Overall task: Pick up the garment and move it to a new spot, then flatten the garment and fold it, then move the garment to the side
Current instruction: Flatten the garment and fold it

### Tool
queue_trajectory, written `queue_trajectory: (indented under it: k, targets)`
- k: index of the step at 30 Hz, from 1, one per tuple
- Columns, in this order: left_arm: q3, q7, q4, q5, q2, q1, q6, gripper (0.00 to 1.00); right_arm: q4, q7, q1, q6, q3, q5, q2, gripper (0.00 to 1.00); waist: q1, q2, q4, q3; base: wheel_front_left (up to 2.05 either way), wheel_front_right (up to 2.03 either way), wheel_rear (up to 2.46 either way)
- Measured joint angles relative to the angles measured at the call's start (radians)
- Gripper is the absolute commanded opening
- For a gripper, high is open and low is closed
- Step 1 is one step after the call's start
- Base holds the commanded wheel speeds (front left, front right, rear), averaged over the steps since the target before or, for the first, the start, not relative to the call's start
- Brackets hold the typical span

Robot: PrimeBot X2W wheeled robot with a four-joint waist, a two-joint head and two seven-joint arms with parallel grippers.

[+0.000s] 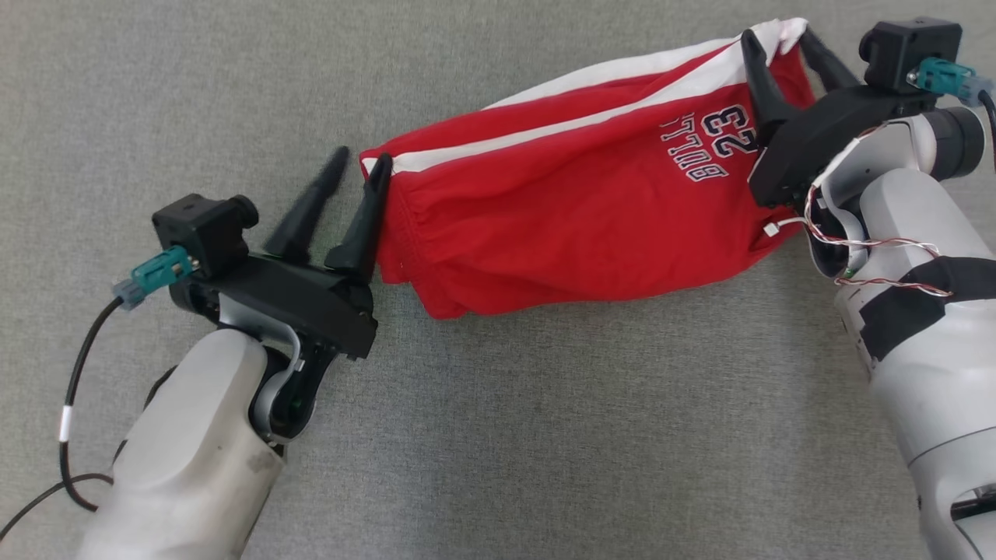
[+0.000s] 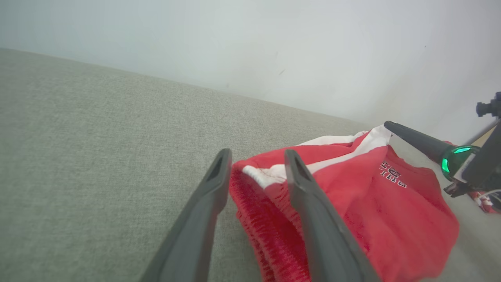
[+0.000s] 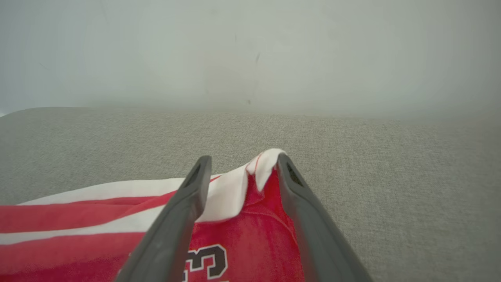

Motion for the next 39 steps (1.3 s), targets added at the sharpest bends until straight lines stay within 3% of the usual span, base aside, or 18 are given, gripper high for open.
queue_trajectory:
  k: [5,12,20,25,26,27,28,39]
  targets:
    - [0.061,0.000,-0.041,0.061,0.010,0.059,0.000,1.00,0.015,-0.040,0.013,0.000,0.063,0.030,-0.042,1.00,-0.0002,-0.0001,-0.010,-0.035,0.00,0.00,0.00]
    - [0.257,0.000,-0.165,0.210,0.013,0.202,0.000,1.00,0.014,-0.055,0.112,0.000,0.125,0.106,-0.101,1.00,-0.0003,-0.0002,-0.018,-0.085,0.00,0.00,0.00]
    - [0.458,0.000,-0.298,0.359,-0.042,0.380,0.000,1.00,0.036,-0.052,0.181,0.000,0.150,0.158,-0.114,1.00,-0.0003,-0.0002,-0.009,-0.101,0.00,0.00,0.00]
    - [0.498,0.000,-0.323,0.423,-0.070,0.453,0.000,1.00,0.073,-0.036,0.190,0.000,0.151,0.182,-0.104,1.00,-0.0003,-0.0002,0.008,-0.099,0.00,0.00,0.00]
    - [0.499,0.000,-0.324,0.432,-0.074,0.464,0.000,1.00,0.079,-0.031,0.191,0.000,0.152,0.189,-0.101,0.77,-0.0003,-0.0002,0.012,-0.100,0.00,0.00,0.00]
    - [0.500,0.000,-0.327,0.437,-0.078,0.473,0.000,1.00,0.082,-0.027,0.191,0.000,0.153,0.196,-0.099,0.31,-0.0003,-0.0002,0.014,-0.102,0.00,0.00,0.00]
    - [0.502,0.000,-0.328,0.442,-0.081,0.479,0.000,1.00,0.085,-0.026,0.191,0.000,0.154,0.204,-0.097,0.00,-0.0003,-0.0002,0.016,-0.105,0.00,0.00,0.00]
    - [0.531,0.000,-0.327,0.478,-0.098,0.538,0.000,1.00,0.062,-0.081,0.283,0.000,0.161,0.300,-0.110,0.00,-0.0003,-0.0003,-0.011,-0.173,0.00,0.00,0.00]
